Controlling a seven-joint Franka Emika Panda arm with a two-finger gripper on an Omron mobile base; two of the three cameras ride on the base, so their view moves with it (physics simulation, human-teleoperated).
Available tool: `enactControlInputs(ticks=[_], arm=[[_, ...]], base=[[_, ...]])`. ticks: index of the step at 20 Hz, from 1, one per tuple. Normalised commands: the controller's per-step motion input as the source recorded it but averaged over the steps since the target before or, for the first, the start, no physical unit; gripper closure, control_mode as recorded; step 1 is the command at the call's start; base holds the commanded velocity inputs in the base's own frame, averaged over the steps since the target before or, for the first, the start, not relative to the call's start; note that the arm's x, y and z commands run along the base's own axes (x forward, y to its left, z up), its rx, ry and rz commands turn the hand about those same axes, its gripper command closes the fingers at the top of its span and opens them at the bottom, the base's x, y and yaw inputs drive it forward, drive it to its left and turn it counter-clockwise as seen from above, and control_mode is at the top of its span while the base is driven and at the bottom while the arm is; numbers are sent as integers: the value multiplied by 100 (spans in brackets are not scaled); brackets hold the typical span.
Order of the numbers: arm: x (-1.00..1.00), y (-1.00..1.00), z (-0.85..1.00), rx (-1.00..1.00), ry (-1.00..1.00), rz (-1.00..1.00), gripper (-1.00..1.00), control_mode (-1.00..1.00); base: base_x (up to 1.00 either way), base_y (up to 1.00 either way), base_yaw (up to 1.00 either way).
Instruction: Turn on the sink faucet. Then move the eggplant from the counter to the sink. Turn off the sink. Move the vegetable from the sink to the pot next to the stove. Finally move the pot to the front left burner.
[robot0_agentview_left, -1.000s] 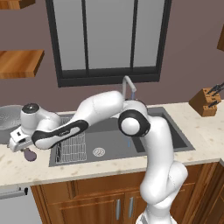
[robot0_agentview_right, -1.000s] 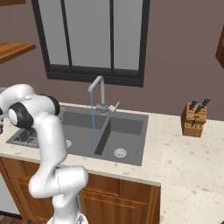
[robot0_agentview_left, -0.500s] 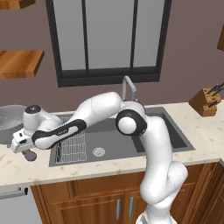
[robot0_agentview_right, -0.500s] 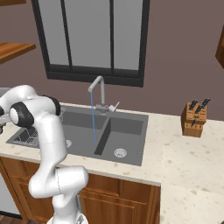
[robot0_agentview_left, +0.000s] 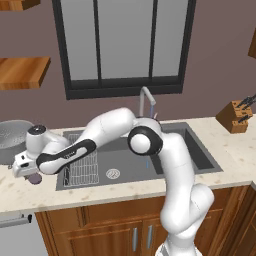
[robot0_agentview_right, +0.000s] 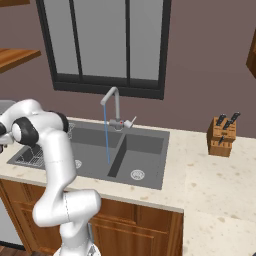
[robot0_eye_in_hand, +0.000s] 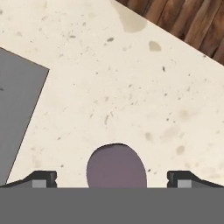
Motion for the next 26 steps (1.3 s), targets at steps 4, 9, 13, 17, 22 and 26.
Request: enactControlInputs(ticks=[4,9,13,17,22,26], arm=[[6,23,-17,0,3,-7,-100,-100],[10,12,-19,0,1,-5,-100,-100],[10,5,-27,0,0,-1,-100,-100],[11,8,-28,0,0,0,-100,-100],[2,7,-18,0,1,0,100,-100],[0,0,0,0,0,0,100,-100]], base=[[0,0,0],[0,0,0],[0,0,0],[0,0,0],[0,0,0],[0,0,0]])
